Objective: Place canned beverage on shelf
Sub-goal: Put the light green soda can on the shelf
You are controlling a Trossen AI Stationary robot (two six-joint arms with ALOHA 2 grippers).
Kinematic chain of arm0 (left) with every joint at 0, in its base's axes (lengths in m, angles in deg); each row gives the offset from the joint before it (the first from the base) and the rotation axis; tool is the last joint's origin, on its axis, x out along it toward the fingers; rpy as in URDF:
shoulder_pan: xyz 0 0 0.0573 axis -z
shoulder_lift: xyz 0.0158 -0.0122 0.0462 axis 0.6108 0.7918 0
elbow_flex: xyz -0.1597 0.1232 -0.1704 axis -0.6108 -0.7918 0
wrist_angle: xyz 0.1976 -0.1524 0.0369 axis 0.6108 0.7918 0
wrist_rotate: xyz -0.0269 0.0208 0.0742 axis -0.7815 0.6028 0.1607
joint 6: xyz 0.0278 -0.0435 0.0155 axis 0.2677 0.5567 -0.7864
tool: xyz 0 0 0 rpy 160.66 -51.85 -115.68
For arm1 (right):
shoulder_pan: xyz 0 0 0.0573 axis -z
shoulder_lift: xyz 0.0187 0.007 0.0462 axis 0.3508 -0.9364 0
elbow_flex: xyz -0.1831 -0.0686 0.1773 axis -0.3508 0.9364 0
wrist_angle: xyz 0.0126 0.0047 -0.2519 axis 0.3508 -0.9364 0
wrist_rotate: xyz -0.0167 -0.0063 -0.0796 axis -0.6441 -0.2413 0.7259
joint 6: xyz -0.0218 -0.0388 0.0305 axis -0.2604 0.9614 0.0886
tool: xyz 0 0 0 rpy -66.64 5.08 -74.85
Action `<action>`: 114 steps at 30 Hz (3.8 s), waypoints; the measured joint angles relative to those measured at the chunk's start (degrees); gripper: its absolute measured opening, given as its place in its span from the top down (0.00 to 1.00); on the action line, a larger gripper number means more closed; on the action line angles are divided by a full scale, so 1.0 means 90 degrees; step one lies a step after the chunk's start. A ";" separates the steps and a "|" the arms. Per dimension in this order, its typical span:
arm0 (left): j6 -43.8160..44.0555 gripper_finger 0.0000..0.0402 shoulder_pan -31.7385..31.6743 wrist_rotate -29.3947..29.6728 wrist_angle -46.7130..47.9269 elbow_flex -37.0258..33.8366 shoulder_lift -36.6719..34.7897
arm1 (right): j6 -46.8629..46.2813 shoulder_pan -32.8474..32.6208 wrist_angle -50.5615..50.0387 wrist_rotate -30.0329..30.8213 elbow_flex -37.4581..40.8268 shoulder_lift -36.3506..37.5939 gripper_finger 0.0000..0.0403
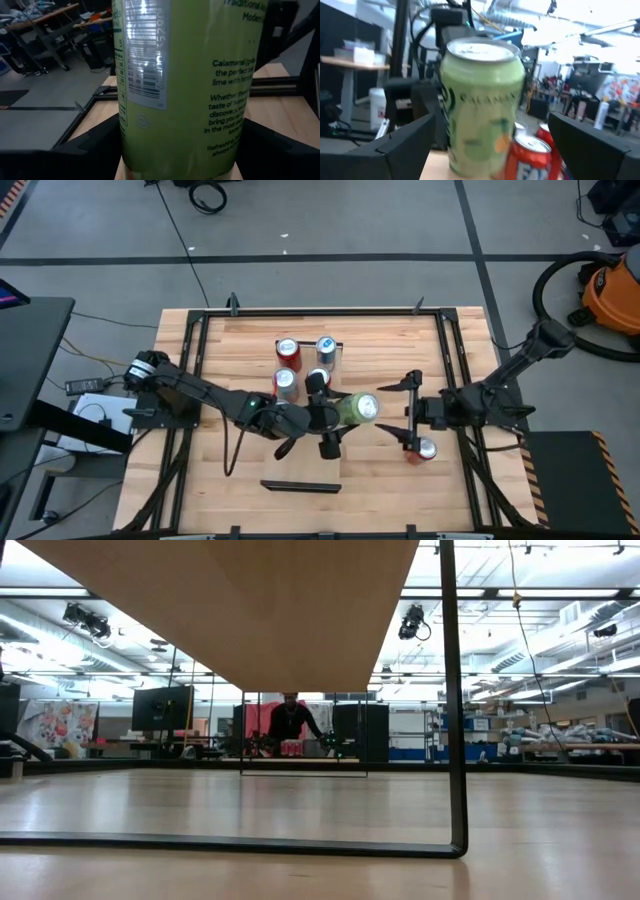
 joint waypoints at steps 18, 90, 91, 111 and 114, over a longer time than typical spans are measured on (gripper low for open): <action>-0.0192 0.23 -0.0107 -0.0018 -0.0326 0.0000 0.0006 | -0.0139 0.1022 0.0990 -0.1744 -0.0625 -0.0966 0.03; 0.2330 0.03 0.1730 0.1942 0.6367 0.2487 -0.0203 | -0.1429 0.1474 -0.0271 -0.1947 -0.1358 -0.2241 0.21; 0.2437 0.03 0.1768 0.1996 0.6424 0.2487 -0.0245 | -0.1423 0.1472 -0.0320 -0.1808 -0.1451 -0.2428 0.21; 0.3831 0.03 0.2197 0.2314 0.7760 0.2489 -0.0584 | -0.2265 0.1735 -0.1938 -0.1734 -0.3152 -0.3875 0.21; 0.3853 0.03 0.2199 0.2309 0.7808 0.2487 -0.0584 | -0.2262 0.1801 -0.1846 -0.1812 -0.3109 -0.3875 0.21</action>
